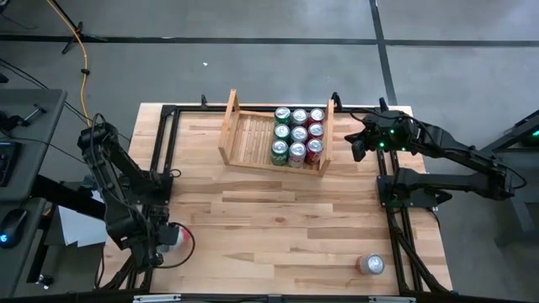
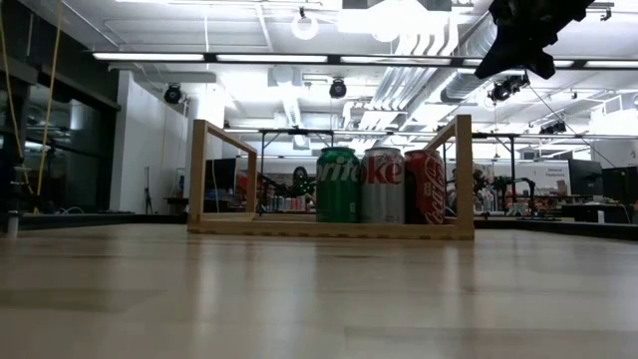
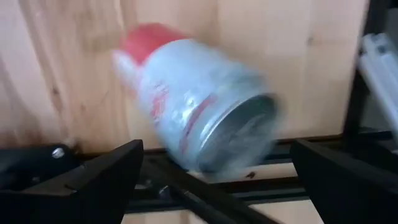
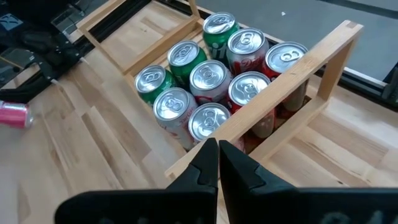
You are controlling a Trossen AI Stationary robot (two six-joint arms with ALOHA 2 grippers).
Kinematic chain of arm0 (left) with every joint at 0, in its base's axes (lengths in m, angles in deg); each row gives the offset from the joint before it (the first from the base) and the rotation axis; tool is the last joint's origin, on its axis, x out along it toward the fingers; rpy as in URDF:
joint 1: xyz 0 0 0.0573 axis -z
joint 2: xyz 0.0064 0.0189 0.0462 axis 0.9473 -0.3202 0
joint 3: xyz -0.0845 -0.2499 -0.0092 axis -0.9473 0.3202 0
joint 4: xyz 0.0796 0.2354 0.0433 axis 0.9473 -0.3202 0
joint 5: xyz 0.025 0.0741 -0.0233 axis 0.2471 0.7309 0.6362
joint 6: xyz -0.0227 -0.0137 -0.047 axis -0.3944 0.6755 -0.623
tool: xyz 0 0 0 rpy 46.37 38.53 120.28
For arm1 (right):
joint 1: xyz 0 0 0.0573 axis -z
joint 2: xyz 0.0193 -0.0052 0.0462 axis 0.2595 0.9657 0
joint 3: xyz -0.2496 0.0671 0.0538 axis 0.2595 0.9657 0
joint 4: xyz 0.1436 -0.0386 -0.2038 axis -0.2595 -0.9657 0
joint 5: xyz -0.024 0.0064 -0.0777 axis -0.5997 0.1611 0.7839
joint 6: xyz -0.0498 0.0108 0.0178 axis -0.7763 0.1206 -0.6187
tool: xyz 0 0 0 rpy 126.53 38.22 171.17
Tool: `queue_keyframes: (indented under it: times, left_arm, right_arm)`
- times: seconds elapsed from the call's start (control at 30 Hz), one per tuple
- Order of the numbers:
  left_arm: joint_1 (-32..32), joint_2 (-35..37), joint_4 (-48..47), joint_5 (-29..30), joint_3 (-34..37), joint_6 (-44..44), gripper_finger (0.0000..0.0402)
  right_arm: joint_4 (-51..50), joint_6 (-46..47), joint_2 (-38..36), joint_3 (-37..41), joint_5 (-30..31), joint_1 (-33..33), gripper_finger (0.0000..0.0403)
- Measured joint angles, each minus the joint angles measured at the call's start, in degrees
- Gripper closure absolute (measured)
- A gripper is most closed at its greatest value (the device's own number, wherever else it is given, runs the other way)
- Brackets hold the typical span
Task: Place canned beverage on shelf
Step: Put the left pink-white soda can on the shelf
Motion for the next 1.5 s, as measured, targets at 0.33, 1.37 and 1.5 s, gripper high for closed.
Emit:
queue_keyframes:
  times: [0.33, 1.37, 1.5]
  left_arm:
    - [-3.1, 2.7, -0.9, 1.8, -0.1, -0.2, 0.0005]
    - [-28.2, 4.2, 13.0, 0.7, 17.4, -41.2, 0.0005]
    - [-28.3, 2.7, 14.0, 0.7, 19.6, -41.2, 0.0005]
  right_arm:
    - [0.0, -0.1, 0.0, 0.0, 0.5, 0.0, 0.0403]
    - [-0.9, -1.7, 4.2, 0.0, 0.4, 0.0, 0.0403]
    - [-0.9, -2.6, 5.8, 0.0, 0.5, 0.0, 0.0403]
